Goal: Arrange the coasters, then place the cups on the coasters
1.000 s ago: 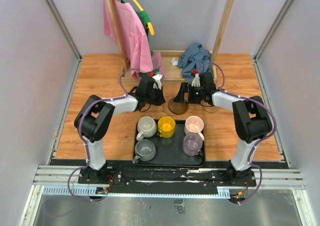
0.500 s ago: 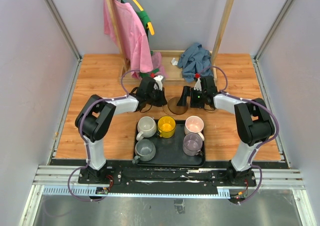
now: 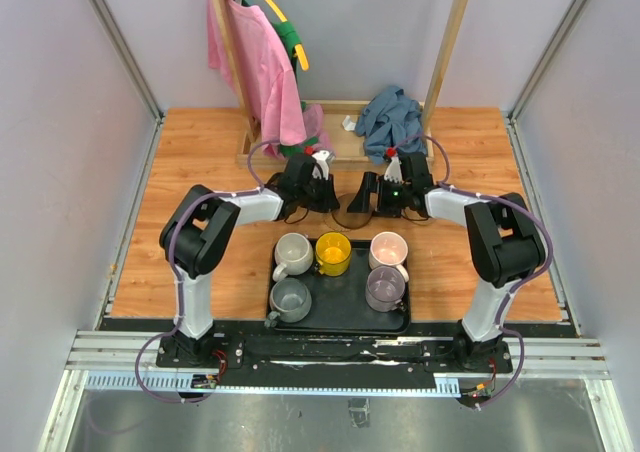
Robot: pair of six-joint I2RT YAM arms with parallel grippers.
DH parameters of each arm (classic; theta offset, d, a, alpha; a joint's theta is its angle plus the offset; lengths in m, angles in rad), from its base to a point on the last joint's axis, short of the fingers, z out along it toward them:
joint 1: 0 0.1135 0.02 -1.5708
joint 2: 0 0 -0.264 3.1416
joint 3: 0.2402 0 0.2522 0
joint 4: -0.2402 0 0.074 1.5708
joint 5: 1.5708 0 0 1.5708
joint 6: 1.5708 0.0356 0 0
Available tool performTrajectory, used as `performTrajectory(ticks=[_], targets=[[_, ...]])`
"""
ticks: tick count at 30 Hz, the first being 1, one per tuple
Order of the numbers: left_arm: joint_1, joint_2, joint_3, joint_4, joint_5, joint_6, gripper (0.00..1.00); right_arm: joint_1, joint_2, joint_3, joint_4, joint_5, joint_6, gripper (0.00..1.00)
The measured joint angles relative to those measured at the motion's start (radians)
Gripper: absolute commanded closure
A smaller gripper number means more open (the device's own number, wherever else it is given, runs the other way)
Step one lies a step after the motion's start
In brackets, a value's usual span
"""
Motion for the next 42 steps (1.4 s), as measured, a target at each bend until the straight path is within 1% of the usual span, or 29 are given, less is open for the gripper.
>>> performTrajectory(ticks=[8,13,17,28,35,40,42], targets=[[-0.001,0.029,0.05,-0.035,-0.023,-0.041,0.84,0.0,0.015,0.0,0.023,-0.088,0.049,0.01],[-0.001,0.037,0.052,-0.023,-0.013,-0.064,0.85,0.0,0.027,0.0,0.042,-0.146,0.091,0.01],[0.0,0.044,0.051,-0.003,0.0,-0.079,0.88,0.003,0.039,0.0,0.071,-0.183,0.125,0.01],[0.0,0.062,0.038,0.053,0.037,-0.102,0.94,0.023,0.087,0.0,0.189,-0.21,0.217,0.0],[0.006,0.066,0.02,0.117,0.065,-0.126,0.95,0.024,0.096,0.0,0.295,-0.21,0.285,0.04],[0.022,0.063,0.011,0.16,0.07,-0.144,0.94,0.023,0.126,0.035,0.347,-0.223,0.351,0.12],[0.029,0.058,0.009,0.172,0.071,-0.15,0.94,0.023,0.148,0.05,0.386,-0.235,0.388,0.17]])
